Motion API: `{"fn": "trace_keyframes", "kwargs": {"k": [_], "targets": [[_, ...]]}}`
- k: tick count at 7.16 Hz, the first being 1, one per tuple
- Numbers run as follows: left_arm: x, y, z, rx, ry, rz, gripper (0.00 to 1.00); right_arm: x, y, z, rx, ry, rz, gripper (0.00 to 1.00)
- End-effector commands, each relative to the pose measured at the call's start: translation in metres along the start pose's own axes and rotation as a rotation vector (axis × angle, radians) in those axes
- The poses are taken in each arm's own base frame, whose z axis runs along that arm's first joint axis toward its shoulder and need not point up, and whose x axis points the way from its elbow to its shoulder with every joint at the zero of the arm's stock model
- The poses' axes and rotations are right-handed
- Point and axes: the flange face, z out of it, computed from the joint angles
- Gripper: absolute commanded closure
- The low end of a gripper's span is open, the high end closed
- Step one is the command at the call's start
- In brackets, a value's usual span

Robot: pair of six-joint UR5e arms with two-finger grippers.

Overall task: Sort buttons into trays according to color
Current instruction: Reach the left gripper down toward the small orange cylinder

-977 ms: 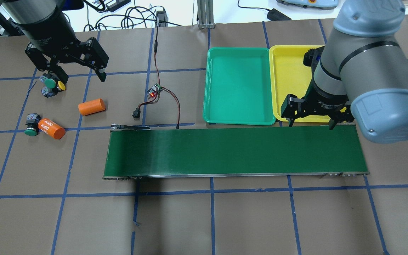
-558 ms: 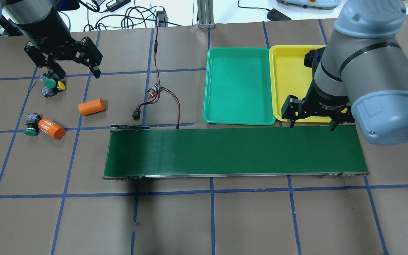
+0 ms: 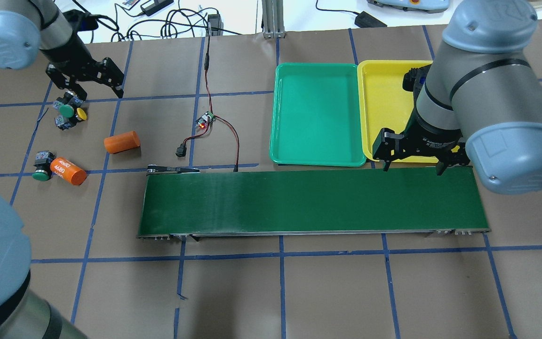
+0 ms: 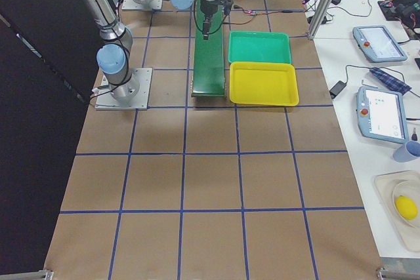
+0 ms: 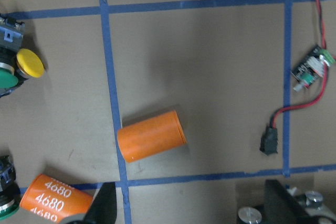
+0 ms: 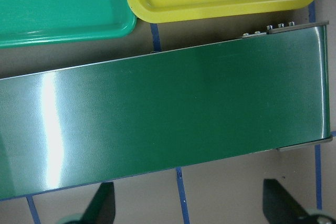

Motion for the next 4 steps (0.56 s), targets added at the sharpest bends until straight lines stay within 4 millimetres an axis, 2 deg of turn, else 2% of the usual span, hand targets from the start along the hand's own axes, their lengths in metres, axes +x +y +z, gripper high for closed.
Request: {"fn": "trace_keyframes", "kwargs": {"k": [1,3,4], "targets": [[-0.009,-0.024,0.067,-0.075,0.011,-0.145,0.00,-0.001,-0.005,0.007,-0.012,0.002,-0.004,0.00],[-0.012,-0.024,0.085,-0.103,0.014,-0.169,0.00,0.000,-0.003,0.004,-0.006,0.011,-0.004,0.00],[-0.011,-0.021,0.083,-0.108,0.010,-0.088,0.00,0.001,-0.002,0.003,-0.003,0.017,-0.004,0.00]]}}
